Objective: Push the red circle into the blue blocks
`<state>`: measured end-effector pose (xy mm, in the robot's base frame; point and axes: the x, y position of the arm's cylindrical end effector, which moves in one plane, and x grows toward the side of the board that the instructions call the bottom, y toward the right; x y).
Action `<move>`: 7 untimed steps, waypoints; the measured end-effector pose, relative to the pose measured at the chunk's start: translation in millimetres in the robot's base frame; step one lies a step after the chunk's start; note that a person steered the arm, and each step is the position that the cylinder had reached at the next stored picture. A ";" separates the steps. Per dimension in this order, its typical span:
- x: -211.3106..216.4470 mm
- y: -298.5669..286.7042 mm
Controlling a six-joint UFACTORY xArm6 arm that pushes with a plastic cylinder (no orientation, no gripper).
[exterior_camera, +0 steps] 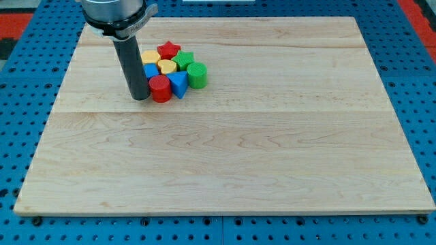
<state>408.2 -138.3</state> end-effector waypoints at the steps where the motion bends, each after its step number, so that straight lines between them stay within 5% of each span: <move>1: 6.2 -24.3; 2: 27.2 -39.3; 4: 77.6 40.1; 7: 78.1 87.3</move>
